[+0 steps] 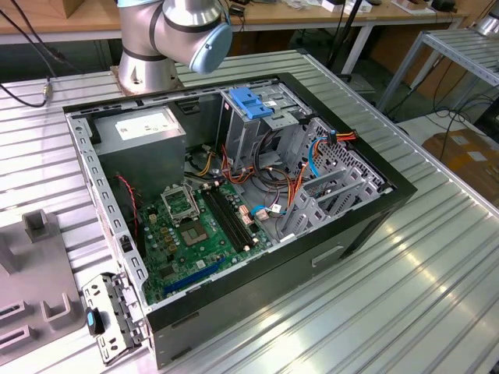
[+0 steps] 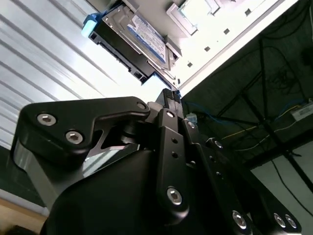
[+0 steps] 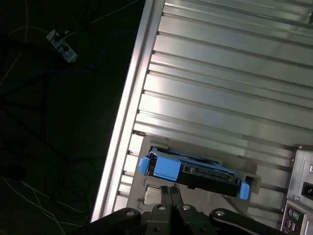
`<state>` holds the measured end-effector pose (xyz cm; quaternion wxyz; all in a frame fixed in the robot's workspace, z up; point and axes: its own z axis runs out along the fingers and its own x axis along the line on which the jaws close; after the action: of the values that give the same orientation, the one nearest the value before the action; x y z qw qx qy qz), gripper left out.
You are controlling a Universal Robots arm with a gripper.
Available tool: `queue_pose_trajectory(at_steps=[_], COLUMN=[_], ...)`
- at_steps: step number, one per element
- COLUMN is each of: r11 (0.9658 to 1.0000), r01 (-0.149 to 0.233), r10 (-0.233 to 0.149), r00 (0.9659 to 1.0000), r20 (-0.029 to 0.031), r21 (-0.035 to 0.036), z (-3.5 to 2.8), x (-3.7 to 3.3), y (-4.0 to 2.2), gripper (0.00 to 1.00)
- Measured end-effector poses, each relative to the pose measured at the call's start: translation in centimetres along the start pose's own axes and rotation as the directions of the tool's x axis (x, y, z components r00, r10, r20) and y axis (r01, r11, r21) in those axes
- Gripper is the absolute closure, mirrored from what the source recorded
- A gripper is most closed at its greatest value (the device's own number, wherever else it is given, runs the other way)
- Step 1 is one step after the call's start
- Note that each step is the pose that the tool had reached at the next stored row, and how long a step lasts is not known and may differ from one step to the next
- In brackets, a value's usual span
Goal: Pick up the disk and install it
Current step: 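Pick up the disk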
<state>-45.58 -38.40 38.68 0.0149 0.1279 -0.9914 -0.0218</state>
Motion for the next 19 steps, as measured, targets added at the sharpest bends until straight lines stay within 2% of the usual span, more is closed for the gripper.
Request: queue_pose_trajectory(at_steps=[4,6,8,9,11,12,13,15,16,17,19], r11=[0.9971,0.9937,0.9882,0.9850,0.9760,0.9681,0.9638,0.9580,0.9526,0.9457,0.9391], r01=[0.076,0.112,0.153,0.173,0.218,0.251,0.267,0.287,0.304,0.325,0.343], r10=[-0.076,-0.112,-0.153,-0.173,-0.218,-0.251,-0.267,-0.287,-0.304,-0.325,-0.343], r00=[0.9971,0.9937,0.9882,0.9850,0.9760,0.9680,0.9637,0.9580,0.9526,0.9457,0.9391], r20=[-0.0037,-0.0054,-0.0075,-0.0085,-0.0107,-0.0124,-0.0122,-0.0127,-0.0135,-0.0146,-0.0156], r21=[0.0017,0.0024,0.0031,0.0034,0.0041,0.0046,0.0053,0.0060,0.0062,0.0064,0.0066], z=[0.01,0.02,0.03,0.04,0.06,0.08,0.12,0.14,0.15,0.16,0.17], x=[0.00,0.00,0.00,0.00,0.00,0.00,-0.02,-0.05,-0.07,-0.12,-0.16], y=[0.00,0.00,0.00,0.00,0.00,0.00,-0.01,0.00,0.00,-0.01,-0.02], gripper=[0.89,0.89,0.89,0.89,0.89,0.89,0.89,0.89,0.89,0.89,0.89])
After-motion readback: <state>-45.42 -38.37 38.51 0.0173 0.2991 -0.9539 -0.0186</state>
